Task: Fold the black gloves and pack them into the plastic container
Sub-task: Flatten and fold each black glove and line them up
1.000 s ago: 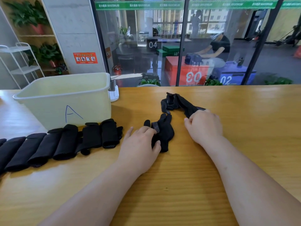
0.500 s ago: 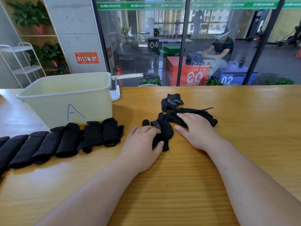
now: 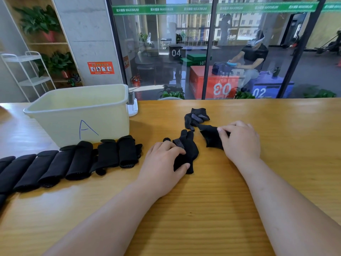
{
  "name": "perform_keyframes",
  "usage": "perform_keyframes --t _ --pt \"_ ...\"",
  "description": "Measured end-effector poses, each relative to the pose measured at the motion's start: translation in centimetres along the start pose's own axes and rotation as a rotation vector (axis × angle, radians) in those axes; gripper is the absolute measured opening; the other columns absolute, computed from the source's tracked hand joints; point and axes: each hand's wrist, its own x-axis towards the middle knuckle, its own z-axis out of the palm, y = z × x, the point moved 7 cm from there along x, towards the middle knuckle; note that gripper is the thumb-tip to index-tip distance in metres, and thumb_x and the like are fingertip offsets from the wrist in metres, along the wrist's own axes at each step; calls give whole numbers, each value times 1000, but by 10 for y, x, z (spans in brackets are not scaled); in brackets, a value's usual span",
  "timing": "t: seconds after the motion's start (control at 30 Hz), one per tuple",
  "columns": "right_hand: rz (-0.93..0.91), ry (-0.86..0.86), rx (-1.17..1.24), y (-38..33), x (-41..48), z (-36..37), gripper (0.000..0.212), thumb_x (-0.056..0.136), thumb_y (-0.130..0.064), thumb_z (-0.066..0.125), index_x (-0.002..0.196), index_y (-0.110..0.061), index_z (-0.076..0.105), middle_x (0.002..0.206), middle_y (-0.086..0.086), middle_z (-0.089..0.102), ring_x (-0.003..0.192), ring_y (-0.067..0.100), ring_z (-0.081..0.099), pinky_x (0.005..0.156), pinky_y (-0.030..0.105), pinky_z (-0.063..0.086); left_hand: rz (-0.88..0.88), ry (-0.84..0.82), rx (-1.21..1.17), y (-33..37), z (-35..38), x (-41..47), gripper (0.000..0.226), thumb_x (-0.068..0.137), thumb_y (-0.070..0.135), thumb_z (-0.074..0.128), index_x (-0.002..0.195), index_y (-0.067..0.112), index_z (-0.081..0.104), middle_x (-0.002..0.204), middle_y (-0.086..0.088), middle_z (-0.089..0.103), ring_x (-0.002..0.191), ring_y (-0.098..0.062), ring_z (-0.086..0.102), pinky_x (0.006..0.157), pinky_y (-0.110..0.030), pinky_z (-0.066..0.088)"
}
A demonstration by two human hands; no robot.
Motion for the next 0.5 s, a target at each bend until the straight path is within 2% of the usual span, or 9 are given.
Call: perform_keyframes --t 0.07,0.13,0.23,0.3,0.37,0.4,0.43,0.5 --pt "19 62 101 2 0 -8 30 105 -44 58 109 -29 83 119 -8 68 108 24 54 91 42 49 3 8 -10 0 -1 0 41 97 58 65 134 39 66 126 19 55 122 -7 47 113 -33 40" --pt "-4 195 236 -1 -1 -28 29 106 -40 59 111 -24 83 123 -6 67 112 22 53 91 35 47 13 10 -18 1 -2 0 38 98 57 64 131 39 67 123 20 56 117 -6 48 108 -32 43" --pt "-106 355 446 -8 -6 -57 24 108 -34 62 113 -21 81 116 -6 67 110 16 58 95 24 44 28 12 -31 2 -3 0 38 99 60 61 128 38 69 119 20 57 112 -5 49 104 -31 44" --pt "-30 275 718 -7 -6 -60 19 106 -29 64 101 -23 82 101 -11 73 97 11 66 87 26 53 32 2 -36 3 -3 -1 39 98 63 59 127 38 69 118 19 58 113 -5 49 103 -30 43" --pt "224 107 1055 -6 -6 -52 22 104 -24 65 89 -22 82 90 -8 78 87 12 70 81 32 57 29 -15 -41 2 -3 -1 38 99 63 58 125 38 70 119 19 59 114 -6 49 101 -30 44" --pt "355 12 1132 -4 -8 -46 24 103 -22 64 86 -19 81 88 -4 79 84 16 71 79 35 57 27 -24 -44 2 -2 -1 37 99 62 59 125 38 70 120 19 58 115 -6 49 100 -31 45" --pt "440 -89 1104 0 -10 -41 26 103 -22 63 83 -16 79 85 1 79 80 20 71 76 37 57 27 -31 -43 2 -2 -1 35 100 60 59 125 38 70 121 19 58 115 -6 49 101 -32 46" --pt "449 -273 825 11 -14 -30 27 102 -26 65 82 -12 77 81 10 79 73 27 73 73 43 63 33 -37 -39 2 -2 -1 33 101 56 59 125 37 71 122 20 58 117 -7 49 103 -34 46"
